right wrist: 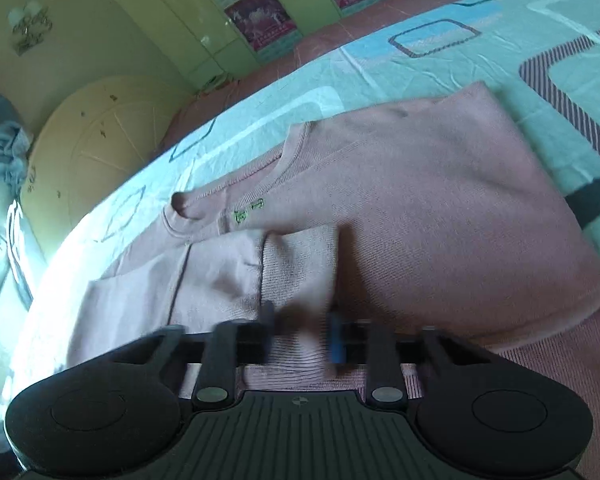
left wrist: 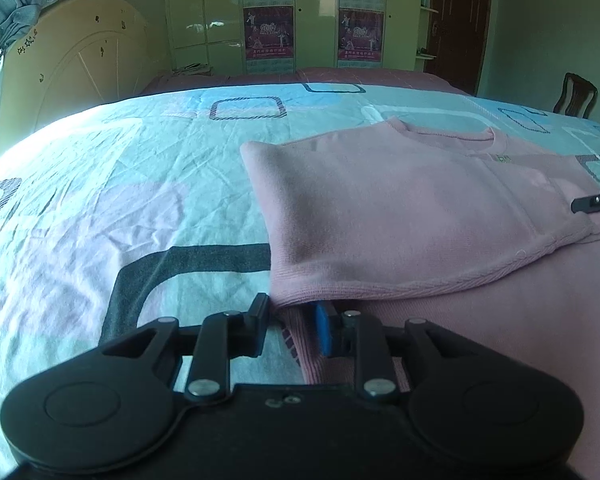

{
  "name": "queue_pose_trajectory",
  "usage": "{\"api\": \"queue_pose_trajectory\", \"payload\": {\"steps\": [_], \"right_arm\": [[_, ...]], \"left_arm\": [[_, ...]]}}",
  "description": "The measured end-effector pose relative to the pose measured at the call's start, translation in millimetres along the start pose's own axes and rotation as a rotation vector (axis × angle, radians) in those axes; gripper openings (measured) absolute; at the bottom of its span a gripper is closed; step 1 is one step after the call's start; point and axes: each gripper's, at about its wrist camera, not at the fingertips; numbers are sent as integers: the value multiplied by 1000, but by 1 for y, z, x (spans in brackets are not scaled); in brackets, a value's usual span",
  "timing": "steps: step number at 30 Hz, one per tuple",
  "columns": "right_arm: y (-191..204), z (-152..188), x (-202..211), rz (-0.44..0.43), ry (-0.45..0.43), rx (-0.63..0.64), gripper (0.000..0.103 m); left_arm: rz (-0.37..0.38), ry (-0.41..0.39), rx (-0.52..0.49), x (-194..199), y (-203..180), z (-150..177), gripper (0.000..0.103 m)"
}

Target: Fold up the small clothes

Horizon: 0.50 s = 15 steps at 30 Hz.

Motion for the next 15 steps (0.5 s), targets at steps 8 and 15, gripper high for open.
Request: {"api": "queue_pose_trajectory", "payload": {"steps": [8,15], "right_arm": [[63,-14,70,-47,-363,304,4],[8,32,-4,137,-113,267,5]], "left_arm": [[-8,-3,8,1,0,0,12],[-6,9,-17,1,-3,-1,12]]}}
Point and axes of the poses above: each gripper's, at about its wrist camera, not at the fingertips, and x roughly against the way its jaws point, y to its left, z to its underside, and after that the axes turned 2 degrees about -y, right-handed
